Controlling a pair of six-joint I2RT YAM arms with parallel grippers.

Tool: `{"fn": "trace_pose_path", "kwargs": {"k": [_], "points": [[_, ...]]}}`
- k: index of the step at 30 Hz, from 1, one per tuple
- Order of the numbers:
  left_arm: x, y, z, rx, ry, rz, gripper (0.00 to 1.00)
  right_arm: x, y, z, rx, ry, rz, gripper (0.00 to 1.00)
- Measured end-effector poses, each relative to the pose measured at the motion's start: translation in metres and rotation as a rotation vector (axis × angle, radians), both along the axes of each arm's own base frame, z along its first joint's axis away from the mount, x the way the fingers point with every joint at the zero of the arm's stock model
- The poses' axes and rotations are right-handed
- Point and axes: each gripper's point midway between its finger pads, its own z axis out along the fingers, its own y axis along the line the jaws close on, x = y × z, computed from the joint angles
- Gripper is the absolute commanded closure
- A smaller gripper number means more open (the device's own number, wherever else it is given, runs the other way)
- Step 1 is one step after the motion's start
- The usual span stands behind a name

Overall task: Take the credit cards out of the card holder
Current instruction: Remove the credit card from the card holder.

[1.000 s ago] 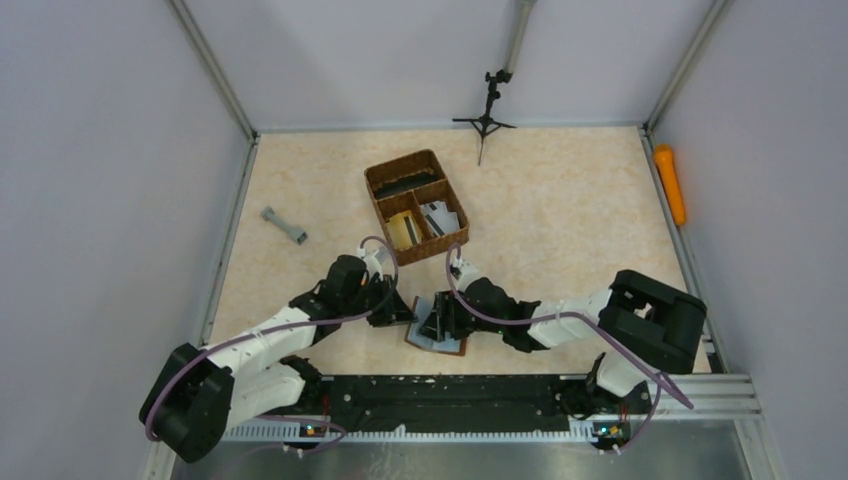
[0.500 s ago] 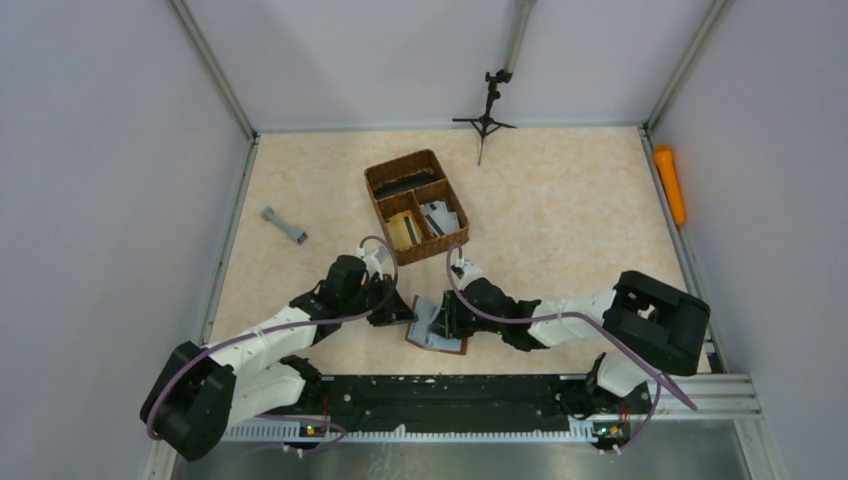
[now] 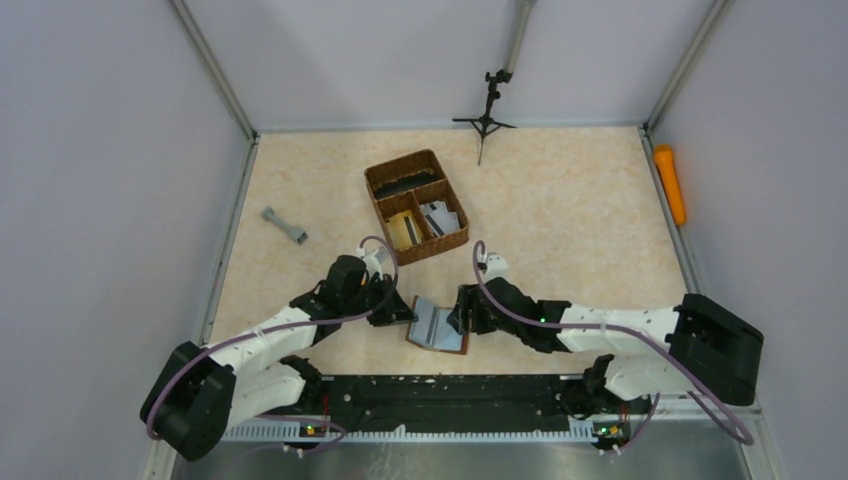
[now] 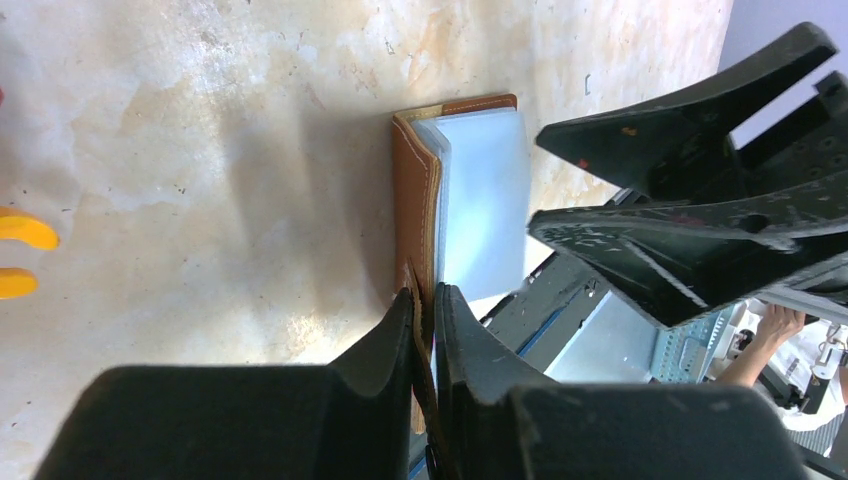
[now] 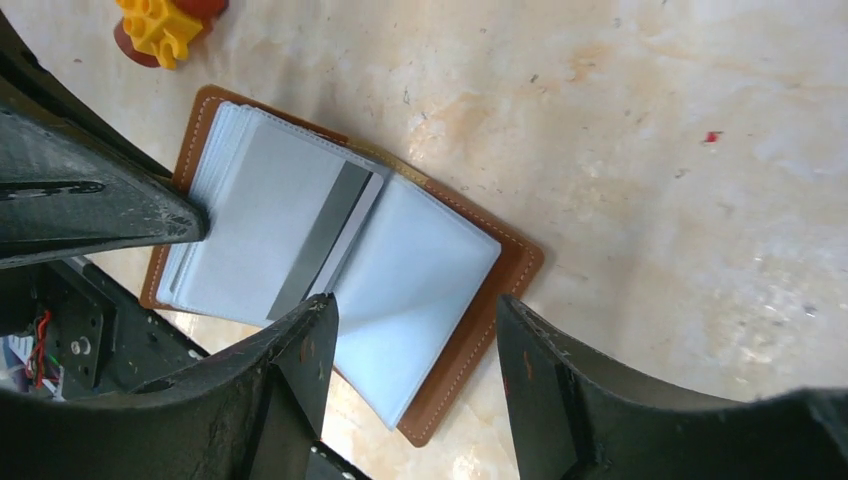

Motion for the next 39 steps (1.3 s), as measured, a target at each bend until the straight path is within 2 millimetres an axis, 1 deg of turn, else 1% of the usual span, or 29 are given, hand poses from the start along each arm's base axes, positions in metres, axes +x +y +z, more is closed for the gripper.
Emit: {"fn": "trace_pose_path", "kwargs": {"k": [3, 7, 9, 11, 13, 15, 17, 21, 23, 24, 28, 31, 35, 38, 39], "points": [[0.000, 0.000, 0.000, 0.000, 0.000, 0.000, 0.88, 0.002, -0.007, 0.013, 0.004, -0.031, -0.010, 0.39], [0.000, 0.000, 0.000, -0.001, 0.000, -0.001, 0.88, 0.003, -0.006, 0.034, 0.054, -0.071, -0.003, 0.41], [0.000, 0.000, 0.000, -0.002, 0.000, -0.001, 0.87, 0.003, -0.003, 0.039, 0.073, -0.081, 0.008, 0.46], [0.000, 0.000, 0.000, -0.002, 0.000, 0.000, 0.86, 0.001, 0.001, 0.040, 0.085, -0.078, 0.027, 0.54], [0.000, 0.000, 0.001, -0.003, 0.001, 0.001, 0.85, 0.000, 0.008, 0.035, 0.088, -0.063, 0.048, 0.65], [0.000, -0.001, 0.000, -0.004, 0.005, 0.003, 0.82, -0.002, 0.015, 0.022, 0.069, -0.032, 0.069, 0.72], [0.000, -0.001, 0.000, -0.004, 0.009, 0.005, 0.75, -0.005, 0.019, 0.008, 0.051, -0.002, 0.087, 0.74], [0.000, -0.001, 0.000, -0.007, 0.009, 0.004, 0.57, -0.014, 0.025, -0.020, 0.021, 0.068, 0.127, 0.78], [0.000, -0.002, 0.001, -0.011, 0.009, 0.004, 0.51, -0.014, 0.033, -0.021, 0.034, 0.079, 0.137, 0.78], [0.000, -0.002, 0.001, -0.011, 0.009, 0.004, 0.50, -0.013, 0.038, -0.020, 0.043, 0.080, 0.143, 0.78], [-0.001, -0.001, -0.004, 0.002, 0.025, 0.003, 0.53, -0.014, 0.048, -0.021, 0.061, 0.095, 0.167, 0.78], [-0.003, 0.000, -0.014, 0.024, 0.060, 0.001, 0.58, -0.016, 0.050, -0.022, 0.066, 0.103, 0.174, 0.78], [-0.005, 0.000, -0.024, 0.039, 0.089, -0.006, 0.62, -0.017, 0.051, -0.021, 0.073, 0.107, 0.179, 0.78], [-0.004, -0.002, -0.026, 0.037, 0.094, -0.012, 0.69, -0.017, 0.051, -0.020, 0.075, 0.108, 0.182, 0.78], [-0.004, -0.002, -0.026, 0.034, 0.092, -0.014, 0.75, -0.018, 0.051, -0.020, 0.075, 0.109, 0.183, 0.78]]}}
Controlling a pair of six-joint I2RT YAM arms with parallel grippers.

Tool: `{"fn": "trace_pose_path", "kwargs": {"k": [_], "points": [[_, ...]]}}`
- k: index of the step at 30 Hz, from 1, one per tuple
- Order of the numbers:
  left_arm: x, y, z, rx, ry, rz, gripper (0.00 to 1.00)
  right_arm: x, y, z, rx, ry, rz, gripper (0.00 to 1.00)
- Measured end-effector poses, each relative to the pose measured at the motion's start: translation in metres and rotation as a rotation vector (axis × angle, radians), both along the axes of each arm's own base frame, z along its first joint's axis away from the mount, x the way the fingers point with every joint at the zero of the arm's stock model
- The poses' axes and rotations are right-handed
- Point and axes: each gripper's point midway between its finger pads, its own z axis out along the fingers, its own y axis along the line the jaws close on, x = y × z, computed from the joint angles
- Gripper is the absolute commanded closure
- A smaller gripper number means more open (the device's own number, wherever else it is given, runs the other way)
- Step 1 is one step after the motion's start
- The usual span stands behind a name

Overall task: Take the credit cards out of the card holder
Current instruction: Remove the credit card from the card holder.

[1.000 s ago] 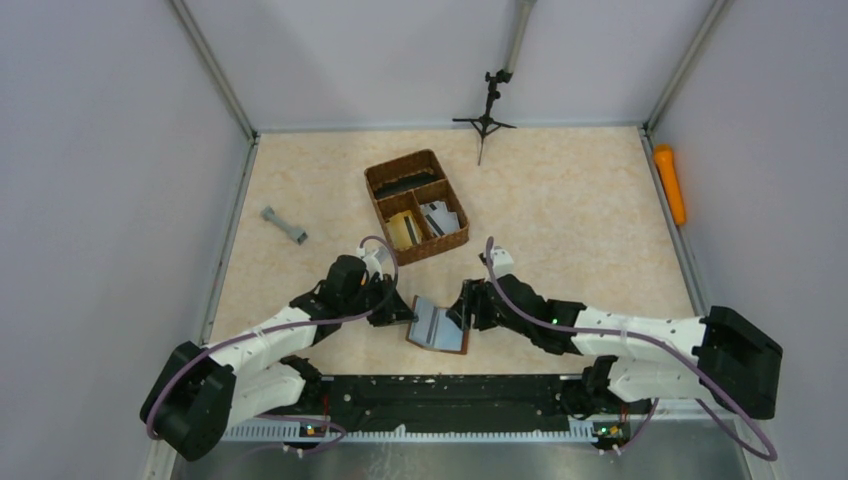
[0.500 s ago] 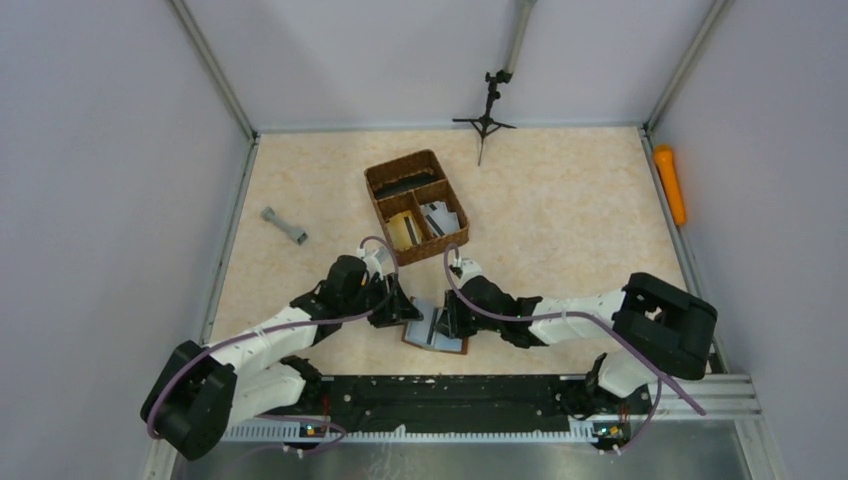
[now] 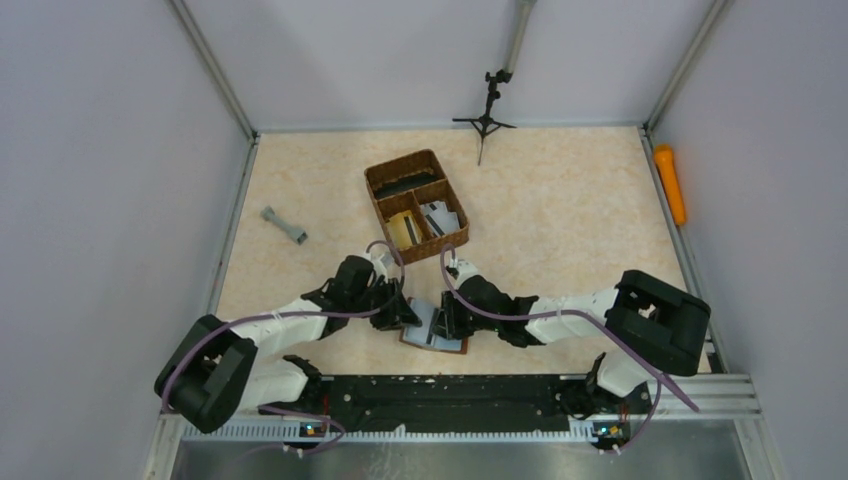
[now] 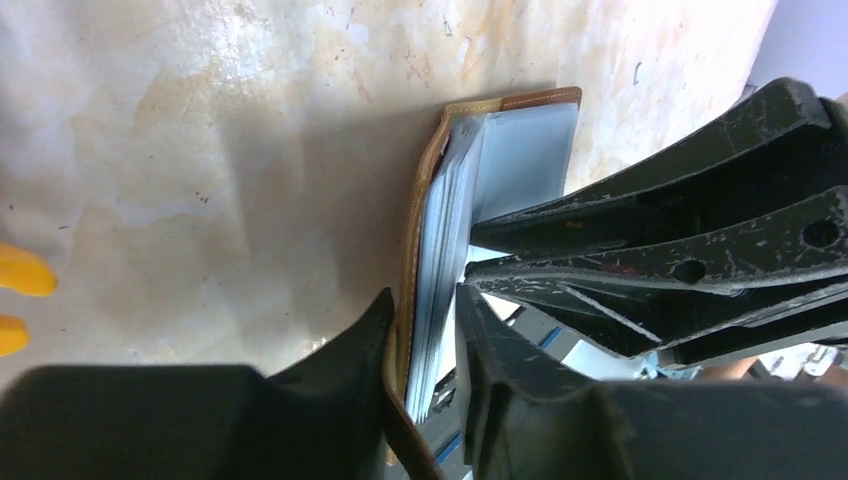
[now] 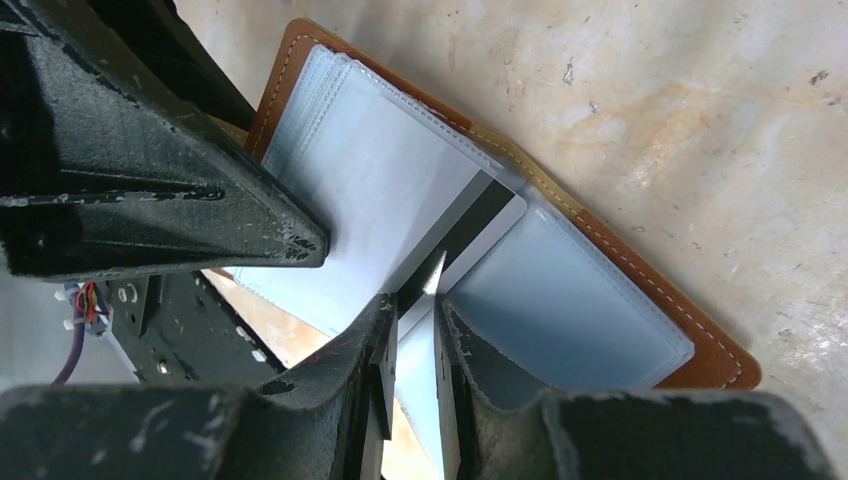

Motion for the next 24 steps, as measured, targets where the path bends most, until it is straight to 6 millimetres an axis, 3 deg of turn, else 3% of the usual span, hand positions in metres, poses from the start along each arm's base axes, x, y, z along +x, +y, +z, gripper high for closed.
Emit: {"fn": "trace_pose_path", "kwargs": {"k": [4, 11, 20, 24], "points": [[0.001, -0.005, 0.004, -0.032, -0.010, -0.016, 1.00, -0.001, 0.001, 0.000, 0.003, 0.003, 0.004, 0.78], [0.003, -0.009, 0.008, -0.058, -0.033, -0.018, 1.00, 0.001, -0.004, 0.007, 0.020, -0.010, -0.019, 0.77], [-0.001, -0.010, 0.013, -0.134, -0.031, 0.025, 1.00, 0.000, -0.015, 0.043, 0.149, -0.038, -0.089, 0.52], [0.001, -0.013, 0.033, -0.196, -0.072, 0.040, 1.00, -0.002, -0.016, 0.051, 0.212, -0.016, -0.107, 0.49]]}}
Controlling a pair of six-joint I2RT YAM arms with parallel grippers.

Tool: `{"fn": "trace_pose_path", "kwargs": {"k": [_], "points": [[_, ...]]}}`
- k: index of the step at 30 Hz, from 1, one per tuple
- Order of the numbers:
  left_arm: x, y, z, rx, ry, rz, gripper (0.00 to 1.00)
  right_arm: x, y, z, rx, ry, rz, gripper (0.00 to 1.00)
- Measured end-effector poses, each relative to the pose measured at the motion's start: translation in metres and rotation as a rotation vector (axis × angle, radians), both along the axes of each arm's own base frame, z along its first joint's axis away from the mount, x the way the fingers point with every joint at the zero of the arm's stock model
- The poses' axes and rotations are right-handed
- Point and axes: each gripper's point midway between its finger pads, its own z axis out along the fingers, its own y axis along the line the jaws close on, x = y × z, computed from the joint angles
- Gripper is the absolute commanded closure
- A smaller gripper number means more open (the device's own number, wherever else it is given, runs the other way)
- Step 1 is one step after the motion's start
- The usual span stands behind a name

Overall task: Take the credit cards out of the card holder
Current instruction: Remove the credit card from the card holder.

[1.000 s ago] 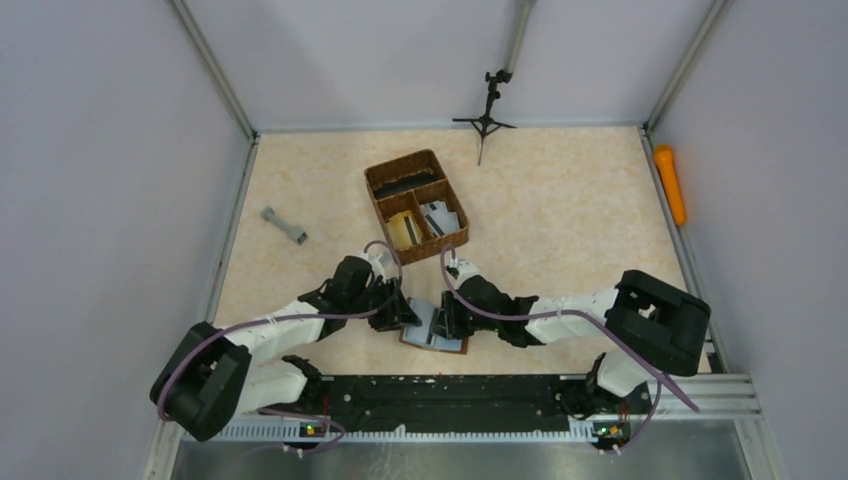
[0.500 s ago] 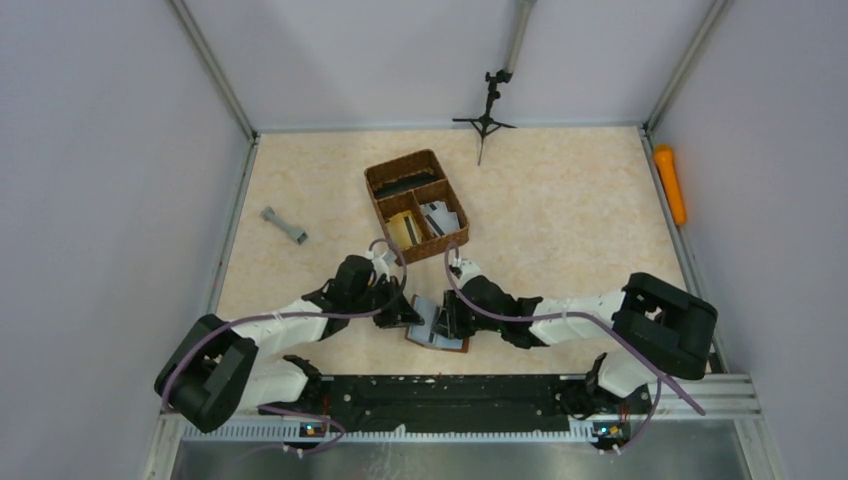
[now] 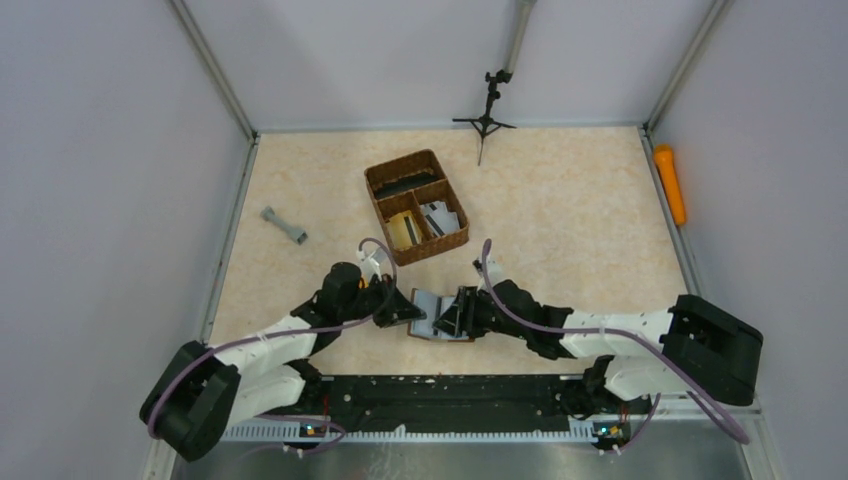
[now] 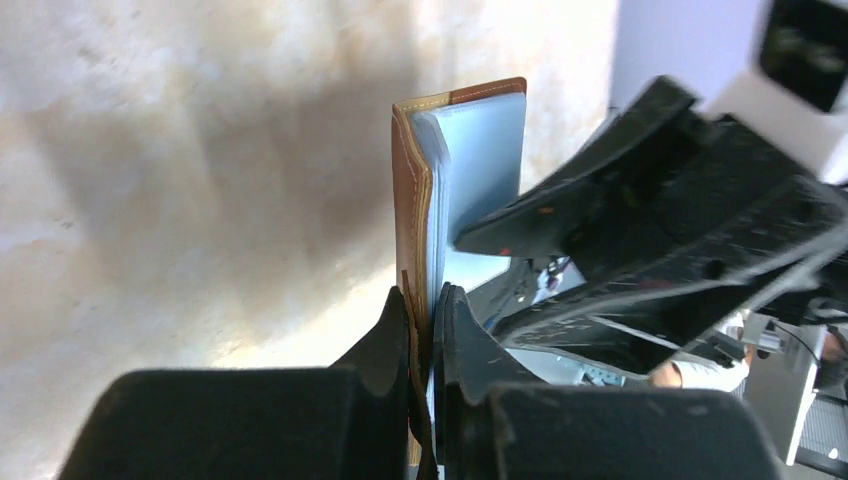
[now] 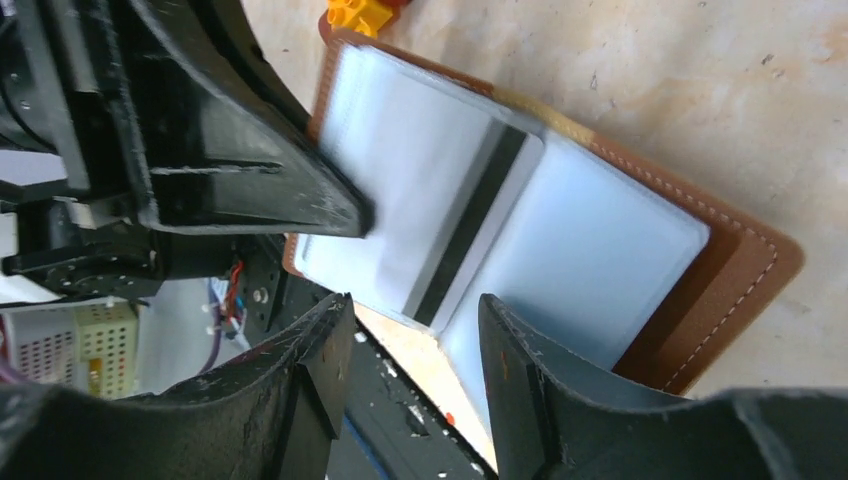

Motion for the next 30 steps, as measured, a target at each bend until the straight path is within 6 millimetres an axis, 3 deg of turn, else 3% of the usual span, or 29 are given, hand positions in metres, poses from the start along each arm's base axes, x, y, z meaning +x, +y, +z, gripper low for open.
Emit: {"fn": "trace_pose_path", "kwargs": {"k": [6, 14, 21, 25, 30], "points": [[0.001, -0.002, 0.032, -0.096, -0.084, 0.013, 1.00, -0.002, -0.002, 0.010, 0.105, 0.048, -0.013, 0.48], [-0.006, -0.005, 0.041, -0.163, -0.062, 0.001, 1.00, -0.005, -0.014, 0.023, 0.278, 0.119, -0.031, 0.48], [-0.011, -0.013, 0.061, -0.255, -0.080, -0.028, 1.00, -0.005, -0.010, 0.048, 0.376, 0.114, -0.011, 0.48], [-0.012, -0.015, 0.067, -0.277, -0.099, -0.035, 1.00, -0.004, -0.010, 0.053, 0.400, 0.126, -0.018, 0.48], [-0.015, -0.018, 0.072, -0.296, -0.105, -0.048, 1.00, -0.007, -0.016, 0.058, 0.443, 0.134, -0.029, 0.58]]}}
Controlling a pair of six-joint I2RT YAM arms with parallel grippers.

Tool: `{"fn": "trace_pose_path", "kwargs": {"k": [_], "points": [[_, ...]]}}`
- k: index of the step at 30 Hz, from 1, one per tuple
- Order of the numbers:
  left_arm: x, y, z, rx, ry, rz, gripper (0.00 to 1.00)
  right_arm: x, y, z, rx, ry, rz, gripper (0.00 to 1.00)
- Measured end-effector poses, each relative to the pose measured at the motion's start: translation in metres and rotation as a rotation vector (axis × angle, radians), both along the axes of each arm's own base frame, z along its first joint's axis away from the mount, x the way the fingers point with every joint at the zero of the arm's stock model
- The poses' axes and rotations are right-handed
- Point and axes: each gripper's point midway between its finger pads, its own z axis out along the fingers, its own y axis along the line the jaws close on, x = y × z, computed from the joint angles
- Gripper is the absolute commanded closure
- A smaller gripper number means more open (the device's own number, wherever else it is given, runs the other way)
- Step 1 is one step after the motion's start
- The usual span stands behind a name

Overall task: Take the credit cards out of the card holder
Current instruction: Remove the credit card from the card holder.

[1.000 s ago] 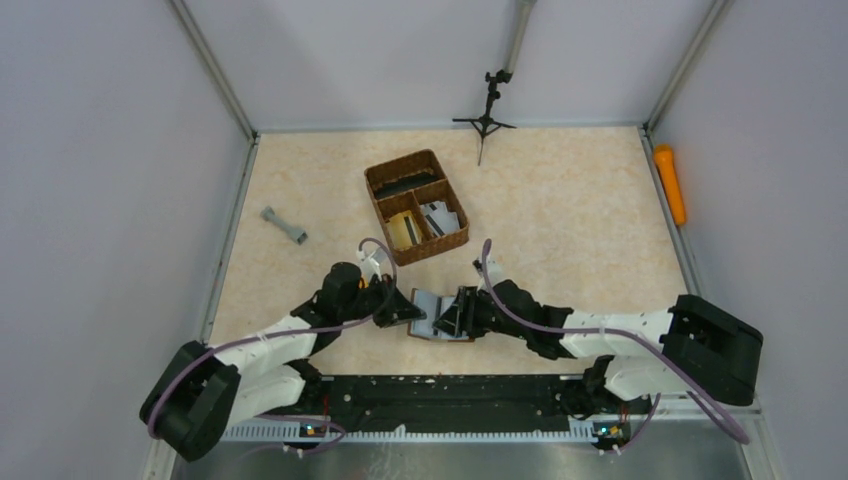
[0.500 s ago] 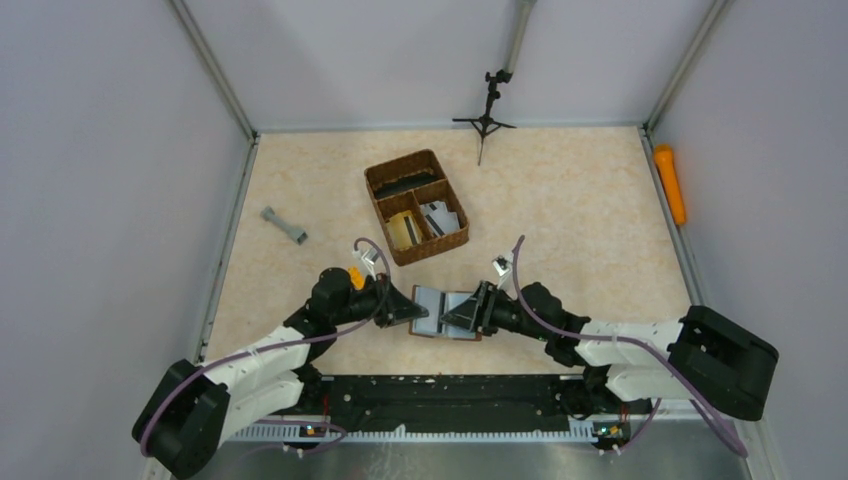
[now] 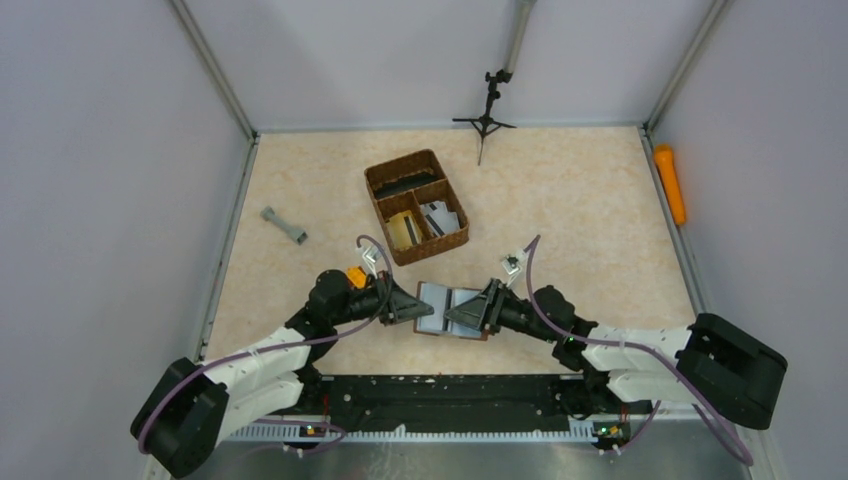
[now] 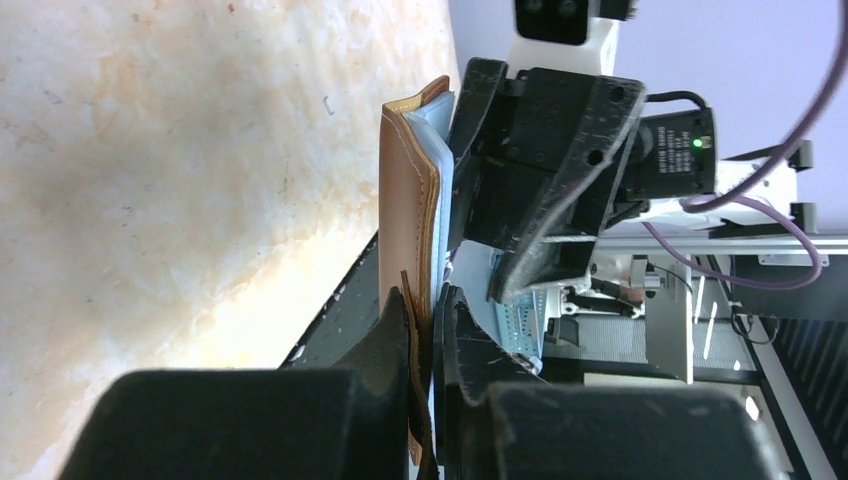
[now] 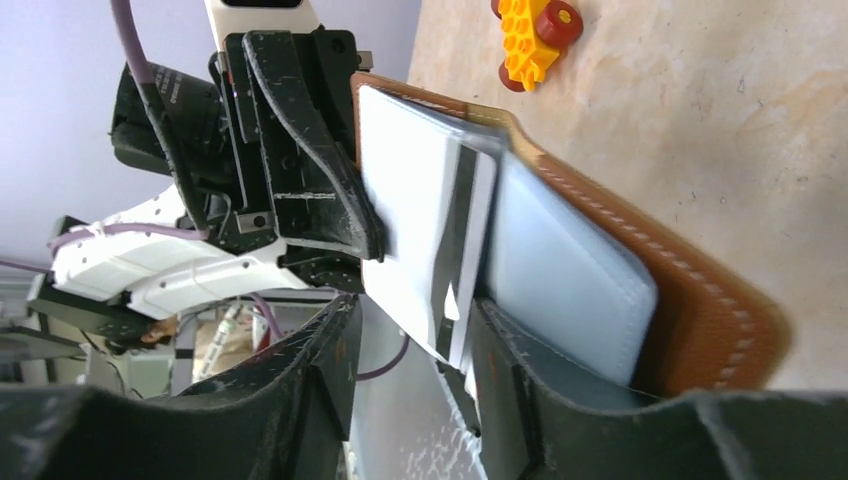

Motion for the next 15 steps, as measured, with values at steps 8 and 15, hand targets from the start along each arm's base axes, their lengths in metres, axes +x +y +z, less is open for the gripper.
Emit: {"fn": "trace_pose_path", "kwargs": {"k": [8, 15], "points": [[-0.003, -0.004, 0.019, -0.065, -0.038, -0.023, 1.00, -0.002, -0.007, 0.011, 0.077, -0.017, -0.012, 0.83], [-0.005, -0.006, 0.031, -0.109, -0.067, -0.038, 0.92, -0.003, -0.012, 0.021, 0.119, -0.041, -0.021, 1.00]]}}
